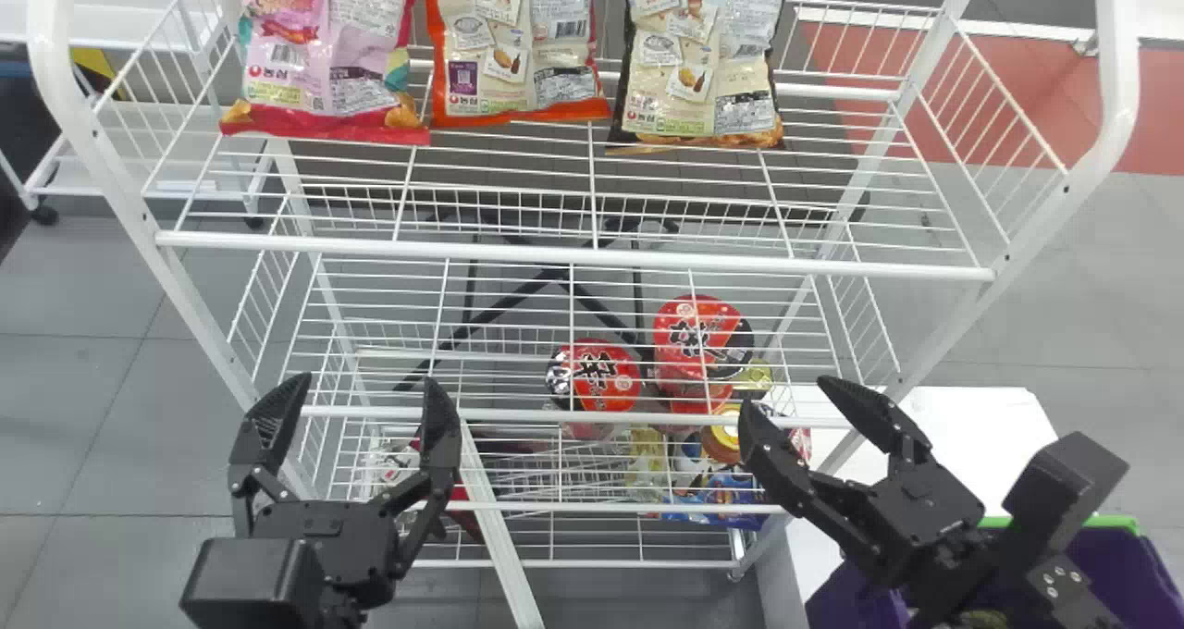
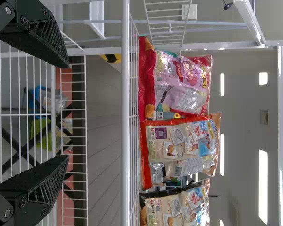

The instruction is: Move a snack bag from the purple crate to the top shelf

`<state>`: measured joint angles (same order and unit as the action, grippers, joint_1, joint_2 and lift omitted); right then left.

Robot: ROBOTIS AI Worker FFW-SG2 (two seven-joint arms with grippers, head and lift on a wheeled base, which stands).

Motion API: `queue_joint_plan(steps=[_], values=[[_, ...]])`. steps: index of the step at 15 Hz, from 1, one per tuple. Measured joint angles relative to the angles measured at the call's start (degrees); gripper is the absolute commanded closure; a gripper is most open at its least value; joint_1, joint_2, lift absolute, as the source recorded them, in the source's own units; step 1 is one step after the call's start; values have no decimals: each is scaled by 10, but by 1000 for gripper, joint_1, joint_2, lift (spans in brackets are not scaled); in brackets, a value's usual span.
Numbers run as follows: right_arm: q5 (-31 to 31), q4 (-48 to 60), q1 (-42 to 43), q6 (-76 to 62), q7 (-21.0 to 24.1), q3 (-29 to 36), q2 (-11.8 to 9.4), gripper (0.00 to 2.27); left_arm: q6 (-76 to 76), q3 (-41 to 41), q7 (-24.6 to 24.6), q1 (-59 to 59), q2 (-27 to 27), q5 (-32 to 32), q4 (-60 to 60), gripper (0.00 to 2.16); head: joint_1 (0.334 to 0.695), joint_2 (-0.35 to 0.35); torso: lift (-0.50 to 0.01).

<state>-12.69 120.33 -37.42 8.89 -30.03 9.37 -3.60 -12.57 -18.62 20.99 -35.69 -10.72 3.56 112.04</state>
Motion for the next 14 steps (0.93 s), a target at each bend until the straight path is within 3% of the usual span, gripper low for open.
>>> queue_joint_plan(steps=[7,14], values=[[1,2,-6,10,-9,1,0,184,-38,39,-3,-1,1,3,-5,144,695,-45,-206],[6,0,-8,13,-10,0,0,184,-59,85,-145,-9,5,-17,-3,124,695,-54,-234]])
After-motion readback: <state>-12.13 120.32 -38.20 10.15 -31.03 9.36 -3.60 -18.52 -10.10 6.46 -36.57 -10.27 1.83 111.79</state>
